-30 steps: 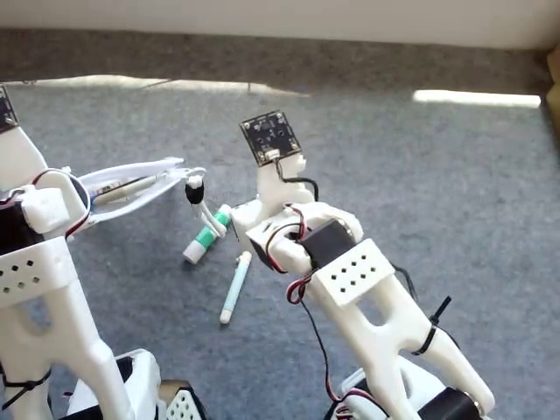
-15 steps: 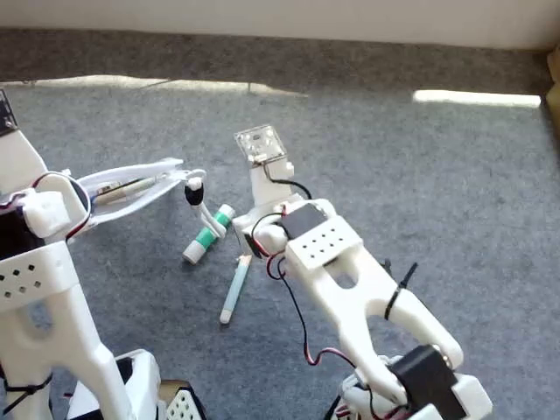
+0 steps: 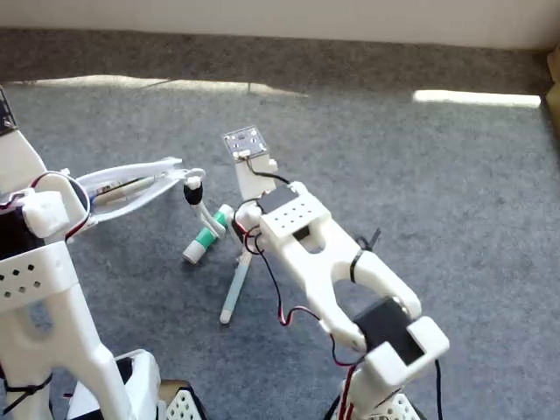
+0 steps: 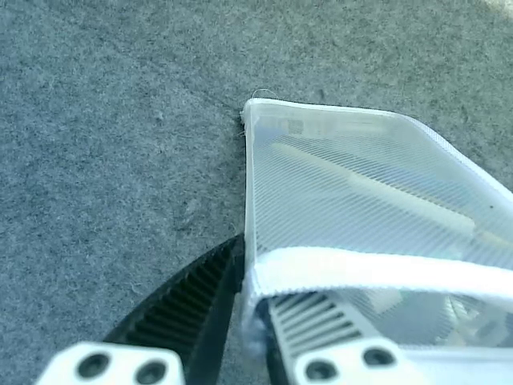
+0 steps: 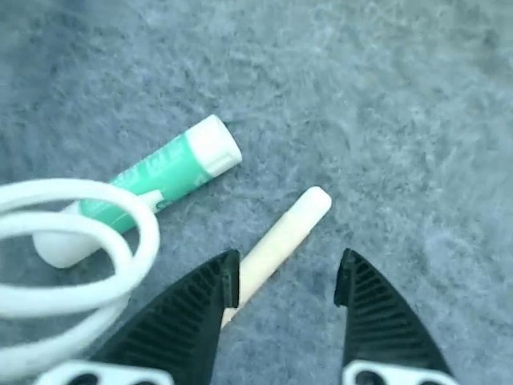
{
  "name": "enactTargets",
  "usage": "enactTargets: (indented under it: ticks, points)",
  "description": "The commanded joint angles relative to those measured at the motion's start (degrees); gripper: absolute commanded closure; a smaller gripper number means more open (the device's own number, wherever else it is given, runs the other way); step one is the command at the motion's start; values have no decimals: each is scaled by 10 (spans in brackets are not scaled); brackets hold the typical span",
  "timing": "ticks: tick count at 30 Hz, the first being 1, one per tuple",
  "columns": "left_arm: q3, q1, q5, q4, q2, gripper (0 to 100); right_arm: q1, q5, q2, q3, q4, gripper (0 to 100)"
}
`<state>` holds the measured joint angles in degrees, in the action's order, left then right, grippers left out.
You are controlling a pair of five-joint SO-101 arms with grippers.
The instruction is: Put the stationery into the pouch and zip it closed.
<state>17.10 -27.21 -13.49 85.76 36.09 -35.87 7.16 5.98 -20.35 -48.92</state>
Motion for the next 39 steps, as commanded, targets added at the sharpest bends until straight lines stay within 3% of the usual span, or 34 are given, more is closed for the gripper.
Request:
enactTargets:
  ticks: [1, 21, 28, 39]
  points:
    - [1, 10, -7, -12, 0, 994, 8, 3, 13, 65, 16, 807]
    - [2, 10, -5, -11, 0, 994, 36, 4, 124, 117, 5, 810]
    - [2, 10, -5, -11, 0, 994, 21, 3, 126, 120, -36, 906]
    - [2, 10, -4, -11, 0, 994, 20, 1, 125, 116, -36, 911]
